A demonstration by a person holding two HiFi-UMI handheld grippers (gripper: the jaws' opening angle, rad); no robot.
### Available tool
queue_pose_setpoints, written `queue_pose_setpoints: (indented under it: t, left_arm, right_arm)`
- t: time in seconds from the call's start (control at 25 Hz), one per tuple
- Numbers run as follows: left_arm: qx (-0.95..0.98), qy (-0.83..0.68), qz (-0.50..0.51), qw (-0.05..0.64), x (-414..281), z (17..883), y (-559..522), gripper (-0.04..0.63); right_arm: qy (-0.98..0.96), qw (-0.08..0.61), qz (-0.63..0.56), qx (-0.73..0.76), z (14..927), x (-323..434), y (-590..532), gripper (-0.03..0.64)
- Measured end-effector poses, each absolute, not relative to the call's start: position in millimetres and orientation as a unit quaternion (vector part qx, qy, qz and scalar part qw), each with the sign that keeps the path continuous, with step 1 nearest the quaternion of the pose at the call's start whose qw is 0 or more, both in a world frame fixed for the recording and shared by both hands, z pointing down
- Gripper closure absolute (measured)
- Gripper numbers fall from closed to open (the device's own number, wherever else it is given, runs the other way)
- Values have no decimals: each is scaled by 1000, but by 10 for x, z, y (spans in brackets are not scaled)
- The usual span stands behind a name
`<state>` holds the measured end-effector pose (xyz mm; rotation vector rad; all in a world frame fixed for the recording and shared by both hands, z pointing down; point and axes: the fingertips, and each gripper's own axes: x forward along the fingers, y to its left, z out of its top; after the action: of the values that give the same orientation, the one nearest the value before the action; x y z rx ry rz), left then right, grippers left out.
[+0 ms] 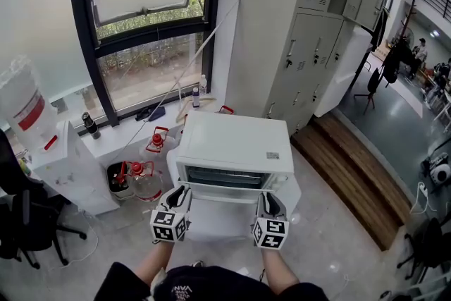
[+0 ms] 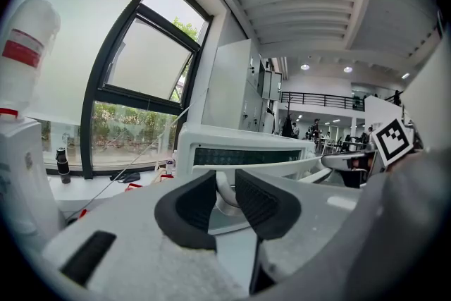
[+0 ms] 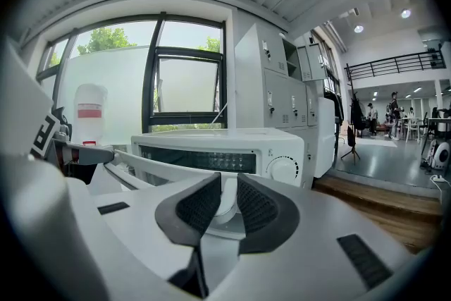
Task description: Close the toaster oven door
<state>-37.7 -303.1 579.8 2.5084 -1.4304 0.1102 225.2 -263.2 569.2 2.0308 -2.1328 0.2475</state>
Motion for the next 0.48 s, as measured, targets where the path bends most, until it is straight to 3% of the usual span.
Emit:
queue_pose_setpoints:
  t: [0.48]
  left_arm:
    - [863,-490,37,118,-327,5702,-3269,500]
  right_arm:
    - [-722,89,79,682,5601,2299,-2871,554]
